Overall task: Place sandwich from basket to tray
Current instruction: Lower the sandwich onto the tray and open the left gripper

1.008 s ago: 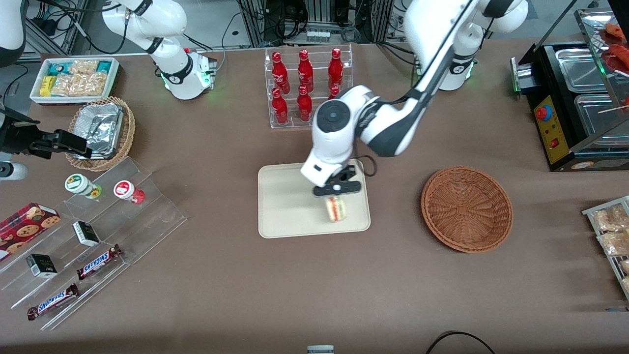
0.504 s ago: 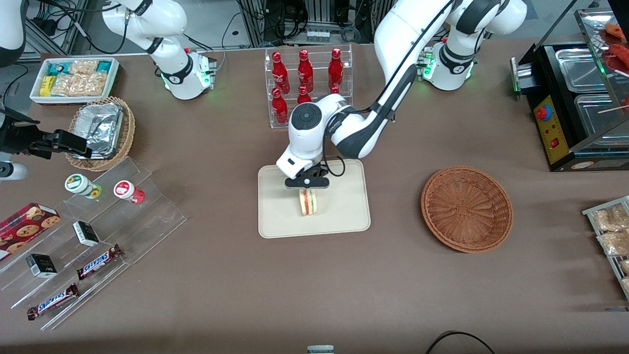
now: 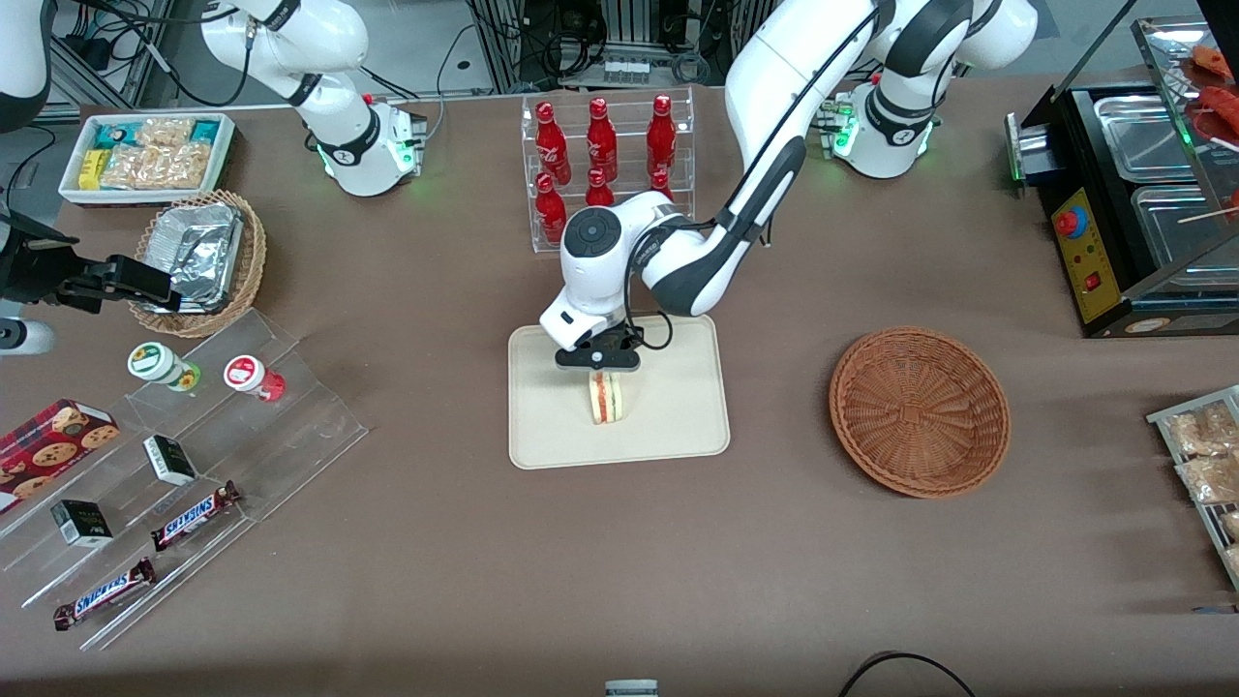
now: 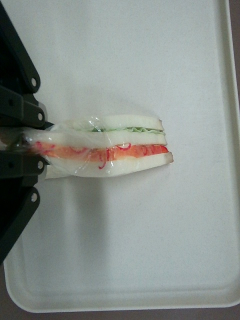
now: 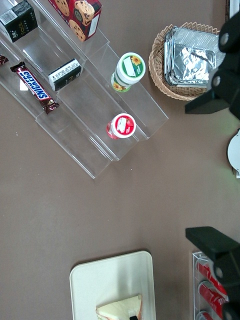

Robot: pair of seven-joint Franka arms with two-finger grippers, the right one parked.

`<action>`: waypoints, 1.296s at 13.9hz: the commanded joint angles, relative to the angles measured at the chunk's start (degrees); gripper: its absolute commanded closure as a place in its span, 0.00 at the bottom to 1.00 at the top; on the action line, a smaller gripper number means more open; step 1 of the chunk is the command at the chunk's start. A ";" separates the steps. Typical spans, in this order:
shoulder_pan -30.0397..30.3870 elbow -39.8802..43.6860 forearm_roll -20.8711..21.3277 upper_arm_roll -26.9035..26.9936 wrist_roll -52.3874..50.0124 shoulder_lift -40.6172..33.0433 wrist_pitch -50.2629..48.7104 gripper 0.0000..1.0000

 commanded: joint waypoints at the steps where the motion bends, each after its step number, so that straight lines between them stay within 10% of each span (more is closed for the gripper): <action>1: -0.74 1.63 0.98 0.67 -1.16 0.69 -0.06 0.00; 18: 12.60 1.63 -0.87 1.03 -0.81 -25.14 -27.91 0.00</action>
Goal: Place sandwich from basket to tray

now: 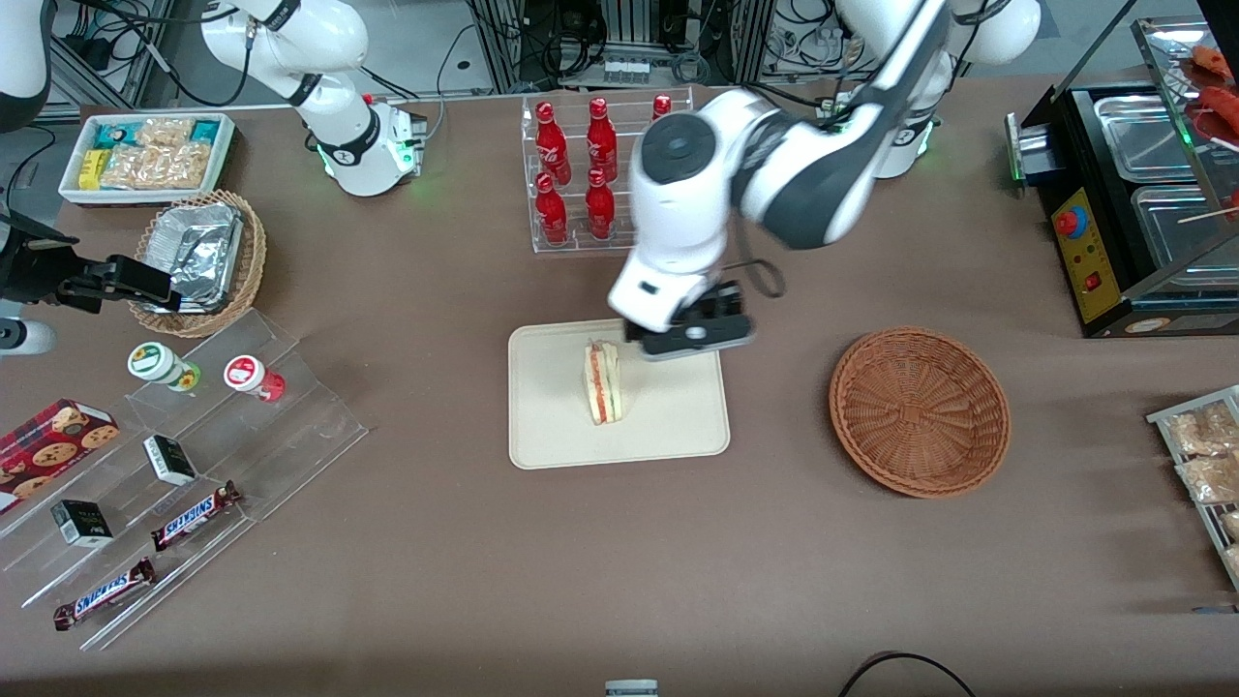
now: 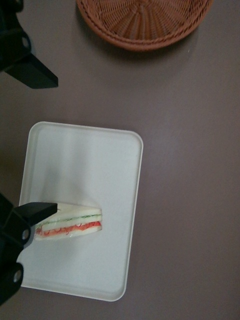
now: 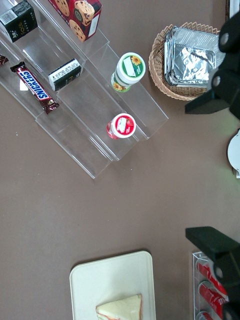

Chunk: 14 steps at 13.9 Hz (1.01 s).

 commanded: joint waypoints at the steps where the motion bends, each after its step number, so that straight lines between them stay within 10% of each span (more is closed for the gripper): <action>1: 4.17 -1.70 -0.76 -0.44 1.01 -5.57 -3.32 0.00; 14: 23.42 -8.27 -9.02 0.52 32.90 -20.25 -14.66 0.00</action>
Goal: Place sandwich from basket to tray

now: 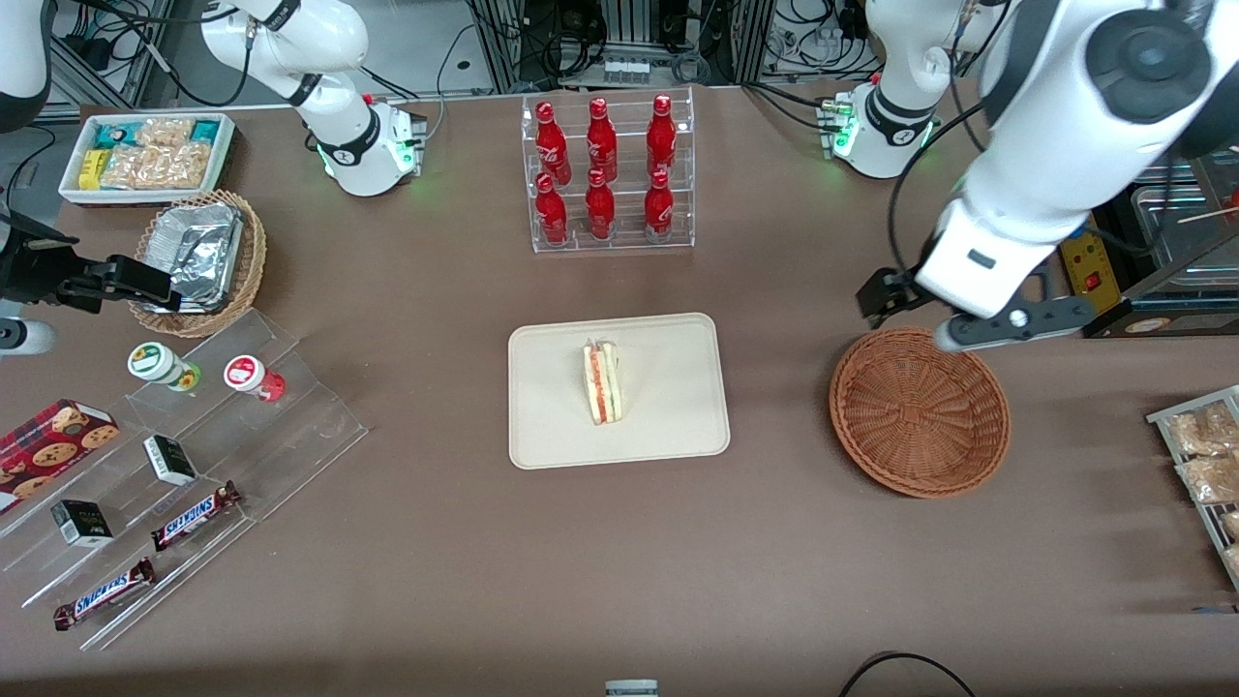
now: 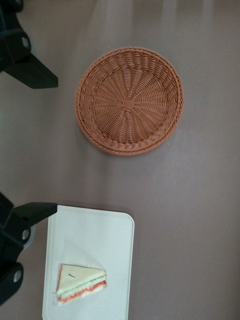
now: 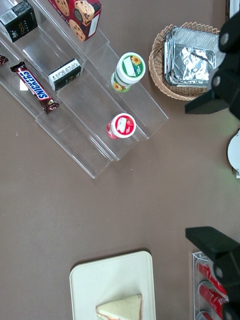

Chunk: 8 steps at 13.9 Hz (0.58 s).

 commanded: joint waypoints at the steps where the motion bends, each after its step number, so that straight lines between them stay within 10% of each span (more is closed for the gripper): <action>1: 2.04 -6.53 -2.11 1.66 6.59 -6.19 -0.80 0.00; 8: 2.31 -5.93 -1.77 7.04 14.61 -7.18 -3.10 0.00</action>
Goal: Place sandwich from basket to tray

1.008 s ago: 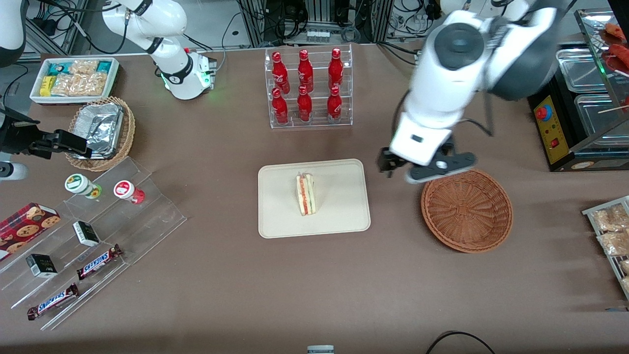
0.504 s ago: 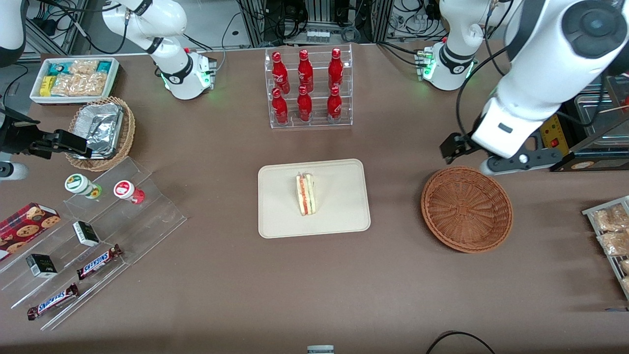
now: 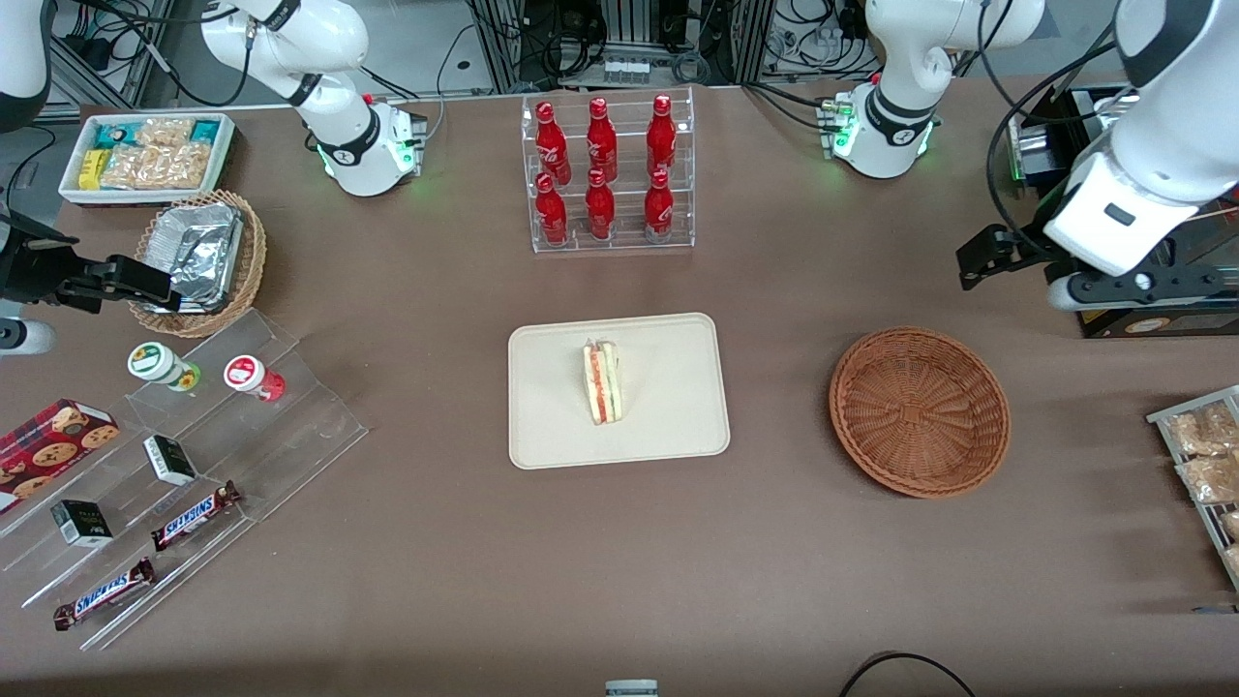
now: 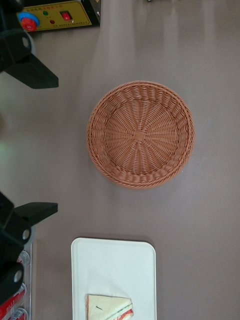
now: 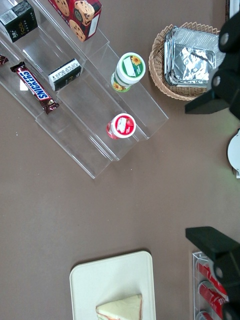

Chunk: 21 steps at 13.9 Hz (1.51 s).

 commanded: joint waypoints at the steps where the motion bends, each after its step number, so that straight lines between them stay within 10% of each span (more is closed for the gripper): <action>1: 0.30 0.50 -0.04 -0.05 0.98 0.09 -0.47 0.00; 15: -4.37 1.56 1.11 8.12 7.21 0.54 -0.48 0.00; 21: 7.85 1.65 1.19 -3.39 7.57 0.36 -0.57 0.00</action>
